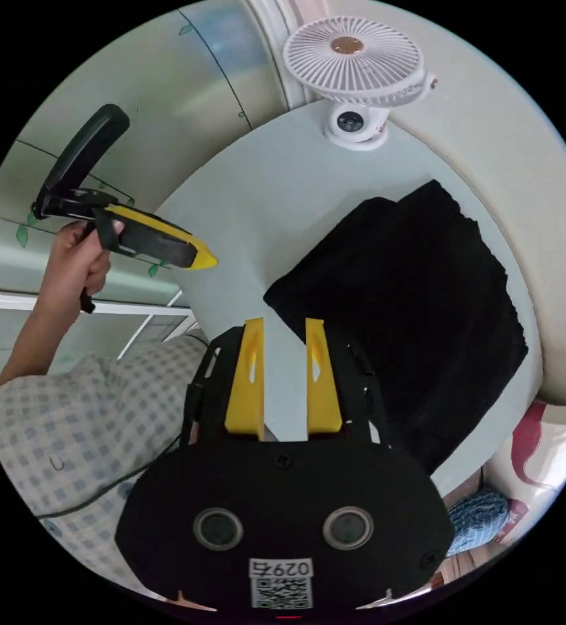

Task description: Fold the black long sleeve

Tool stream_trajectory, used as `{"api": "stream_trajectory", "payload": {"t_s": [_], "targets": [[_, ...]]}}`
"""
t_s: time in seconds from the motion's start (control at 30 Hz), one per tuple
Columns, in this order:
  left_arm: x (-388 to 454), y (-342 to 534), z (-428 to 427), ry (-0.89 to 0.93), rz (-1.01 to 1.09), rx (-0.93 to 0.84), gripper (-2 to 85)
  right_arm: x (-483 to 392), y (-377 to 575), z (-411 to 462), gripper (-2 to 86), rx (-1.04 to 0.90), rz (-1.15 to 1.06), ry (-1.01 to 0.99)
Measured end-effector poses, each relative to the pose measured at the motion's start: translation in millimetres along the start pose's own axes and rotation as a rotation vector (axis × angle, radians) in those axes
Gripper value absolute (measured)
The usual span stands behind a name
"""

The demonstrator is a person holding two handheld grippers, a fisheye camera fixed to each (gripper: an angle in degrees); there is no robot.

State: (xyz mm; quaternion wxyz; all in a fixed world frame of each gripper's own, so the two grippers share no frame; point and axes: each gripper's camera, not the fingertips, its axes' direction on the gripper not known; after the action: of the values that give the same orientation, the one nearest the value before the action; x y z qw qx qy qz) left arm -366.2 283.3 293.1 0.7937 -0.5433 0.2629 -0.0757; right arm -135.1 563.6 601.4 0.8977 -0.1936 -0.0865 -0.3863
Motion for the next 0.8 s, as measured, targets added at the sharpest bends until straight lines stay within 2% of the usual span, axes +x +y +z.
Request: {"api": "stream_trajectory", "payload": {"t_s": [0.07, 0.13, 0.3, 0.37, 0.43, 0.5, 0.53, 0.6, 0.63, 0.7, 0.73, 0.8], "targets": [[-17.8, 18.2, -1.4, -0.045, -0.052, -0.008, -1.0, -11.3, -9.5, 21.7, 11.4, -0.107, -0.026, 0.023], [-32.1, 33.4, -0.9, -0.068, -0.094, -0.009, -1.0, -21.4, -6.9, 25.0, 11.5, -0.091, -0.038, 0.121], [-55.6, 56.0, 15.7, 0.039, -0.165, 0.032, -1.0, -24.8, 21.5, 29.2, 4.6, -0.113, -0.073, 0.33], [-52.1, 54.2, 24.6, 0.022, -0.154, 0.032, -1.0, -13.1, 30.3, 22.9, 2.9, -0.137, -0.048, 0.283], [-44.7, 46.6, 36.2, 0.009, -0.119, 0.002, -1.0, 15.1, 43.7, 5.6, 2.1, -0.117, 0.042, 0.098], [-30.9, 32.0, 52.8, -0.001, -0.054, -0.04, -1.0, 69.6, 87.4, -41.4, 1.5, 0.12, 0.164, -0.218], [-26.6, 28.3, 56.5, -0.008, -0.035, -0.045, -1.0, 85.0, 104.1, -55.0, 1.4, 0.193, 0.206, -0.262], [-7.1, 13.6, 70.1, -0.048, 0.034, -0.057, -1.0, 146.2, 190.7, -104.6, 1.2, 0.48, 0.392, -0.382], [-1.9, 9.8, 73.6, -0.056, 0.053, -0.061, -1.0, 160.9, 217.0, -114.2, 1.1, 0.543, 0.448, -0.405], [17.5, -5.4, 89.8, -0.076, 0.115, -0.081, -1.0, 210.0, 330.5, -131.9, 1.1, 0.758, 0.689, -0.503], [22.0, -9.5, 95.0, -0.077, 0.129, -0.089, -1.0, 219.2, 358.7, -130.6, 1.1, 0.795, 0.748, -0.527], [37.6, -25.5, 119.0, -0.068, 0.176, -0.134, -1.0, 245.6, 458.7, -105.4, 1.2, 0.824, 1.004, -0.536]]}}
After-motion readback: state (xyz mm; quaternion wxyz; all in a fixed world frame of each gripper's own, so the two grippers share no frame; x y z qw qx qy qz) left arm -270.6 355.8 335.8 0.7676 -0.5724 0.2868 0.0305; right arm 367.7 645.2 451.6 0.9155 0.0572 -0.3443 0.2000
